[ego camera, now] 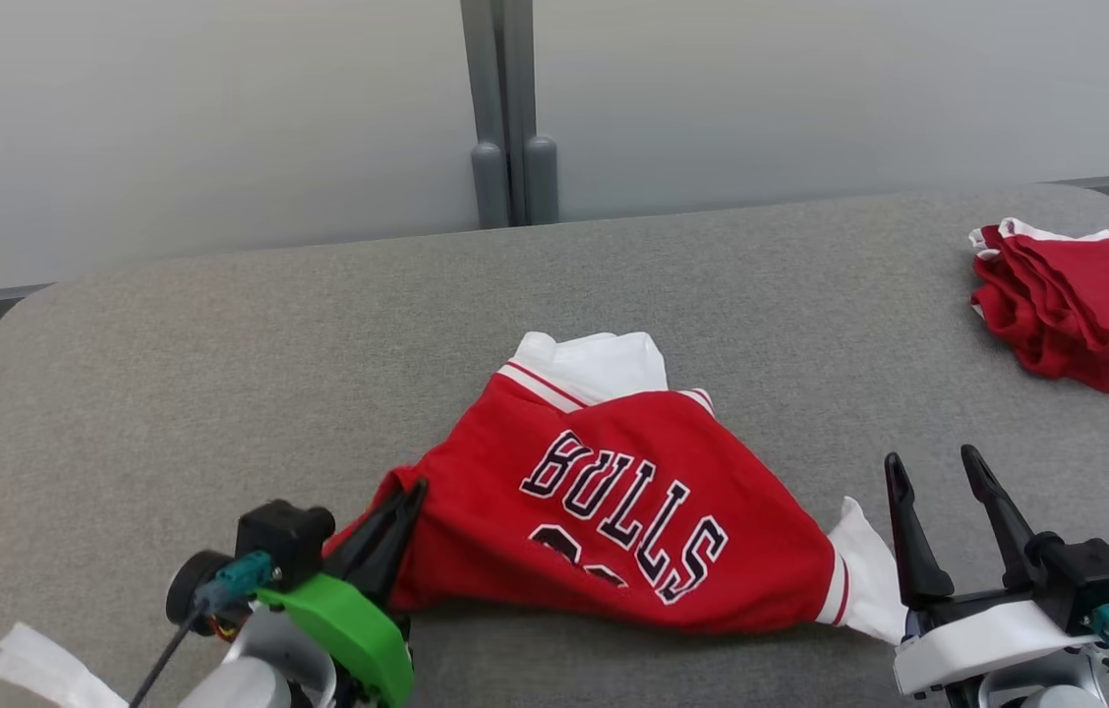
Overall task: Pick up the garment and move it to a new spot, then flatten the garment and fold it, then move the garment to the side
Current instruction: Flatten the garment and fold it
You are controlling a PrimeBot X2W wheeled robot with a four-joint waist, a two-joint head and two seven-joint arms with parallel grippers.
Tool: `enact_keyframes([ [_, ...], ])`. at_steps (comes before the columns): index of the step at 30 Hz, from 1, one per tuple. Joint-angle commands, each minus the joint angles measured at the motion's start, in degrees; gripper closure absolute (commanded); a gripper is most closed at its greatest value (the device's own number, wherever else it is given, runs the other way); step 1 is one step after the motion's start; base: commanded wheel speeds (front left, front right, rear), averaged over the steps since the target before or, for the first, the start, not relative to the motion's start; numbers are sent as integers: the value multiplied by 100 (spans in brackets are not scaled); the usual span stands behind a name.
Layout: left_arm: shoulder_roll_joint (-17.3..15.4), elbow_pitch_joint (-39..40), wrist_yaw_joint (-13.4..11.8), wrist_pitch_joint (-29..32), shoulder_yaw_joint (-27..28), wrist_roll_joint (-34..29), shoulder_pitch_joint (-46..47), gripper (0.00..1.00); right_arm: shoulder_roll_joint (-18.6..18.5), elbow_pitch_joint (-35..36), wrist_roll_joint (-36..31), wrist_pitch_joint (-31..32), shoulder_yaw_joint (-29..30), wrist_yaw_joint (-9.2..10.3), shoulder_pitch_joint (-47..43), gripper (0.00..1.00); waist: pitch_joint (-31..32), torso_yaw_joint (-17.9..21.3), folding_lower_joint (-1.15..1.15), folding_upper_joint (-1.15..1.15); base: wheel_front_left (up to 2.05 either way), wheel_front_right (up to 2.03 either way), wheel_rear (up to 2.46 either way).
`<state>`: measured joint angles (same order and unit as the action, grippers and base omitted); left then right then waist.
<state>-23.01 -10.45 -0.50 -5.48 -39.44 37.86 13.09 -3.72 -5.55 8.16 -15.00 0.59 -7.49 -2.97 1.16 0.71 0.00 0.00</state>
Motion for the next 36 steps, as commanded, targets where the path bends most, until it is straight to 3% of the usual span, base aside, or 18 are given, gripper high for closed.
enact_keyframes([
  [1, 72, -172, 49, -74, 66, 6, 227, 100, -27, -8, -38, -23, 10, -1, 74, 0, -89, 189, 0, 0, 0, 0, 0],
  [12, 332, -2133, 527, -519, 147, -196, 1783, 100, -135, -77, -62, 7, 97, -1, 315, 0, -552, 633, 0, 0, 0, 0, 0],
  [22, 870, -4124, 745, -888, 163, -111, 2749, 100, -101, -217, -118, -4, 103, -1, 487, 0, -804, 742, 0, 0, 0, 0, 0],
  [23, 930, -4252, 751, -910, 170, -68, 2781, 64, -94, -233, -126, -5, 100, -1, 505, 0, -812, 742, 0, 0, 0, 0, 0],
  [24, 981, -4361, 758, -936, 157, -80, 2840, 0, -89, -246, -131, -6, 102, -1, 529, 0, -820, 739, 0, 0, 0, 0, 0],
  [28, 1052, -4429, 790, -981, 204, -218, 2902, 0, -70, -317, -143, -10, 151, 0, 497, 0, -755, 654, 0, 0, 0, 0, 0],
  [36, 1141, -3346, 757, -971, 1049, -555, 1950, 0, -19, -389, -104, -17, 190, -1, 285, 0, -443, 370, 0, 0, 0, 0, 0],
])
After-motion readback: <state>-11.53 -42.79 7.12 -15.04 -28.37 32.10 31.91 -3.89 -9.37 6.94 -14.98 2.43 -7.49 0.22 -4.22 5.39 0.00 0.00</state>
